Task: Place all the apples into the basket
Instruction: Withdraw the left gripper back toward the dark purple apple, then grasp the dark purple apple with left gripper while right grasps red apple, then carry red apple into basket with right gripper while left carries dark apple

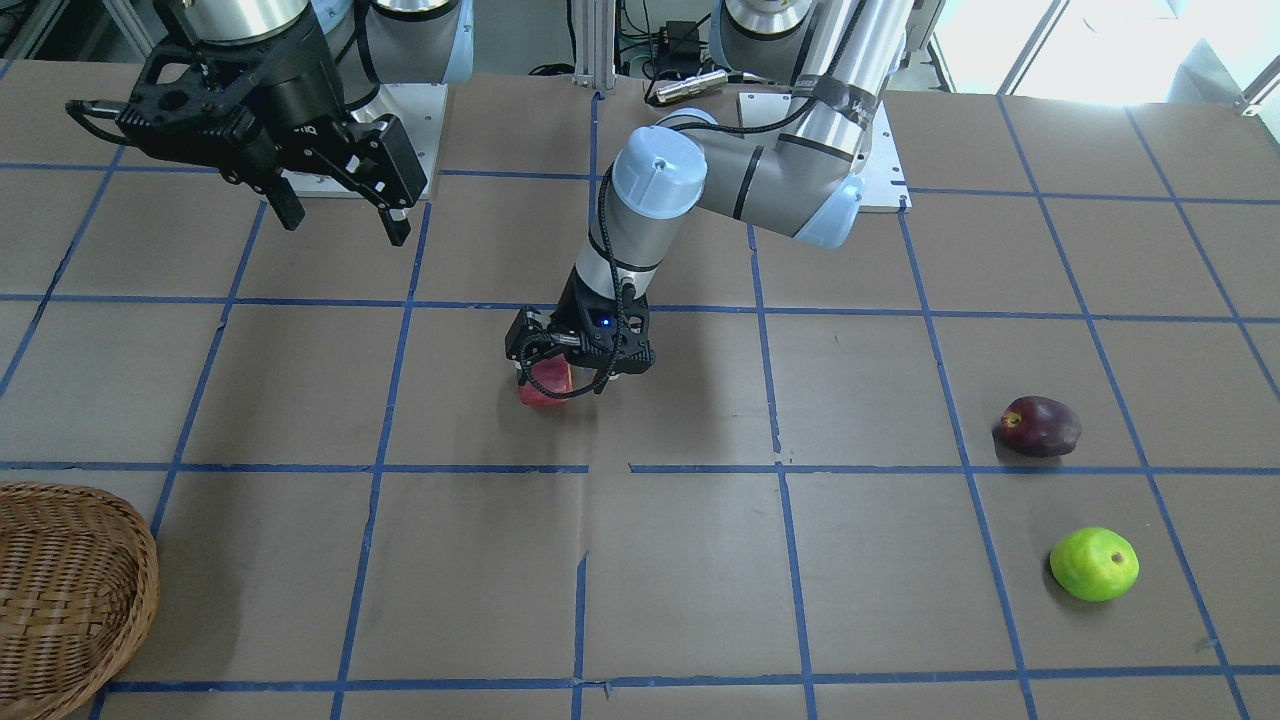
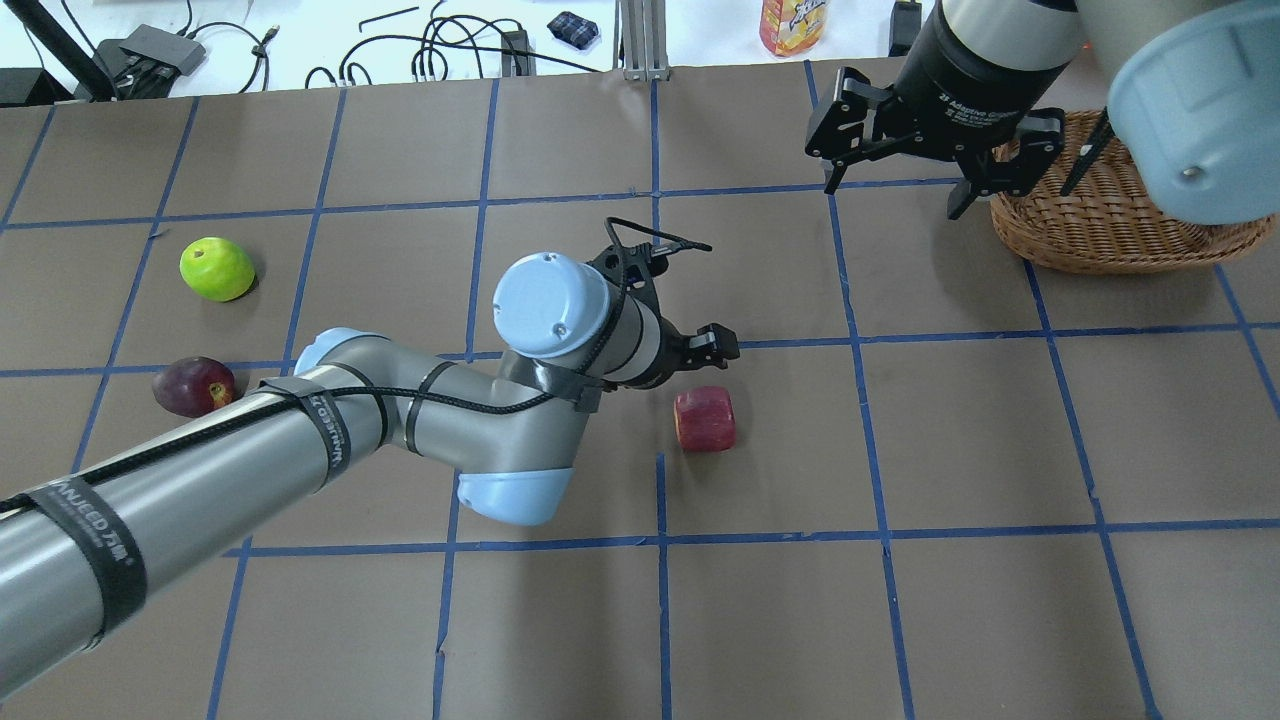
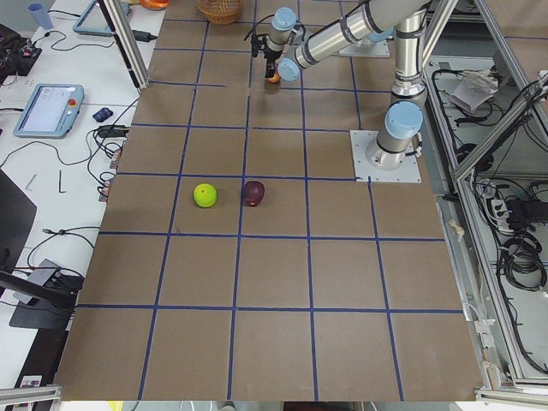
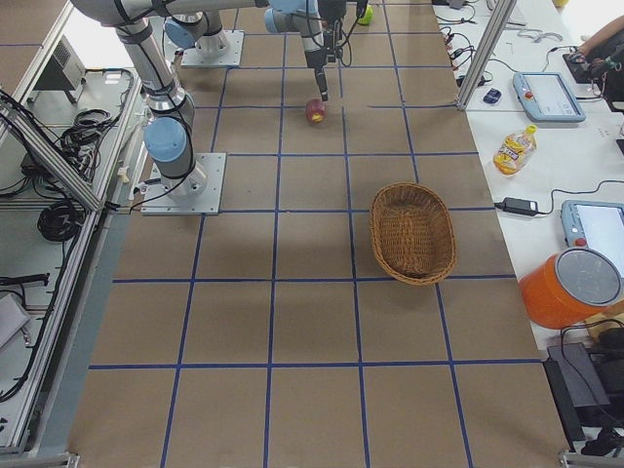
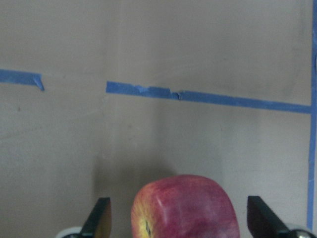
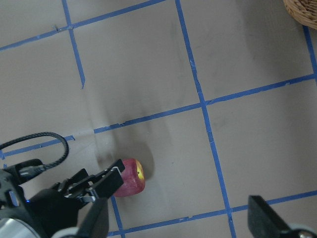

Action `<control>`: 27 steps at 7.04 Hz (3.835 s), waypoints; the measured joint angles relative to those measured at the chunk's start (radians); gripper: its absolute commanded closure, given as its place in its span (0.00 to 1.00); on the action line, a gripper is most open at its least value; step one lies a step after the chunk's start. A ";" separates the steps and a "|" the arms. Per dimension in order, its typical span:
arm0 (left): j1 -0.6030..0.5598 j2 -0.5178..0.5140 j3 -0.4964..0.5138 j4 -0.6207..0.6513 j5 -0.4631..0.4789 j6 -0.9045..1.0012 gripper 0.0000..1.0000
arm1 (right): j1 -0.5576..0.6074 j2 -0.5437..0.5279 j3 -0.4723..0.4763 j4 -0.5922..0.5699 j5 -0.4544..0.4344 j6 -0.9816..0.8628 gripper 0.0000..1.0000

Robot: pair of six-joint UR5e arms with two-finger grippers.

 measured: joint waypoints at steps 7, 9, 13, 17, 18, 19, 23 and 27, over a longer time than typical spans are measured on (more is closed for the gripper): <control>0.605 0.173 0.017 -0.372 0.308 0.830 0.00 | 0.007 0.001 0.015 -0.010 0.007 0.005 0.00; 0.786 0.138 0.036 -0.372 0.347 1.017 0.00 | 0.018 0.043 0.019 -0.021 0.003 0.007 0.00; 0.929 0.018 0.099 -0.373 0.298 1.260 0.00 | 0.124 0.281 0.032 -0.090 -0.022 0.015 0.00; 0.940 0.015 0.109 -0.438 0.242 1.206 0.00 | 0.212 0.385 0.083 -0.205 -0.049 0.023 0.00; 0.940 0.020 0.102 -0.464 0.247 1.109 0.00 | 0.221 0.407 0.100 -0.266 -0.031 0.026 0.00; 0.940 0.023 0.090 -0.474 0.248 0.998 0.00 | 0.235 0.437 0.135 -0.336 -0.024 0.023 0.00; 0.997 -0.020 0.078 -0.430 0.245 0.875 0.00 | 0.269 0.478 0.249 -0.423 -0.039 -0.060 0.69; 1.007 -0.033 0.073 -0.432 0.224 0.872 0.50 | 0.266 0.458 0.271 -0.426 -0.024 -0.088 0.91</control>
